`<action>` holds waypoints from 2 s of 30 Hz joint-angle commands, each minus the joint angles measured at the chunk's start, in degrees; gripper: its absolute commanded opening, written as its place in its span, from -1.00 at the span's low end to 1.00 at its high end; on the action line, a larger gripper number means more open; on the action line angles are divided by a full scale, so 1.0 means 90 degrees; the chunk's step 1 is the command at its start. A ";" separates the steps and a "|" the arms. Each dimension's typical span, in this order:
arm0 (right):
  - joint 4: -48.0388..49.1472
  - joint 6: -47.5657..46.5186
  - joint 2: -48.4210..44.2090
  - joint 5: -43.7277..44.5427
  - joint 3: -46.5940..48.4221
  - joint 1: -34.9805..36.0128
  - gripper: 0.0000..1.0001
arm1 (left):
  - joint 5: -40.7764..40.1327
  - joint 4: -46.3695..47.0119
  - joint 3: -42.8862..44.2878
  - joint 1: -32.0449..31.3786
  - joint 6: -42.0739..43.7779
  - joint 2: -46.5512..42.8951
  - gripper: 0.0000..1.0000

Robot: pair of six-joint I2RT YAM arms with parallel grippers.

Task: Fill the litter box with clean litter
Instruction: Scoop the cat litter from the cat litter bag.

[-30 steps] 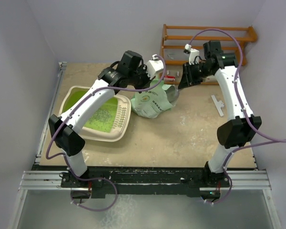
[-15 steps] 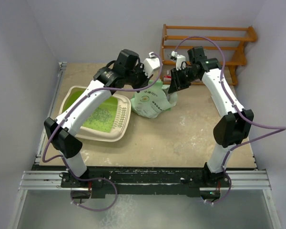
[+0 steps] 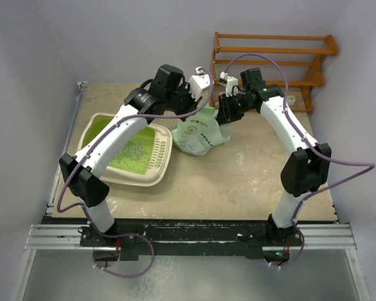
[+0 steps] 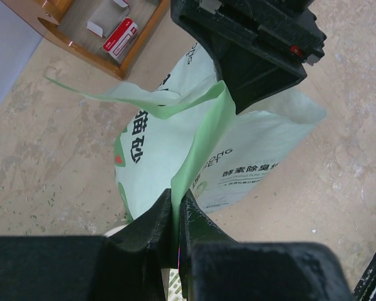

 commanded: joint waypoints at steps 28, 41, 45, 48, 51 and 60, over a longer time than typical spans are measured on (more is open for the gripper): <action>0.2187 0.0803 0.1062 -0.1197 -0.1611 0.0170 -1.00 | 0.0288 0.1011 0.0357 -0.0003 -0.0482 0.0114 -0.94; 0.3361 0.1975 0.0732 -0.2933 -0.2130 -0.0763 -1.00 | 0.0303 0.1099 0.0285 -0.0002 -0.0496 0.0135 -0.94; 0.3632 0.2250 0.0593 -0.3518 -0.2221 -0.1001 -1.00 | 0.0317 0.1129 0.0280 -0.0002 -0.0524 0.0159 -0.94; 0.3918 0.2540 0.0501 -0.3876 -0.2293 -0.1056 -1.00 | 0.0326 0.1147 0.0276 -0.0001 -0.0555 0.0169 -0.94; 0.4084 0.2706 0.0423 -0.4110 -0.2316 -0.1071 -1.00 | 0.0304 0.1125 0.0261 -0.0002 -0.0558 0.0128 -0.94; 0.4714 0.3454 0.0252 -0.4637 -0.2366 -0.1192 -1.00 | 0.0062 0.1183 0.0123 -0.0004 -0.0641 -0.0149 -0.87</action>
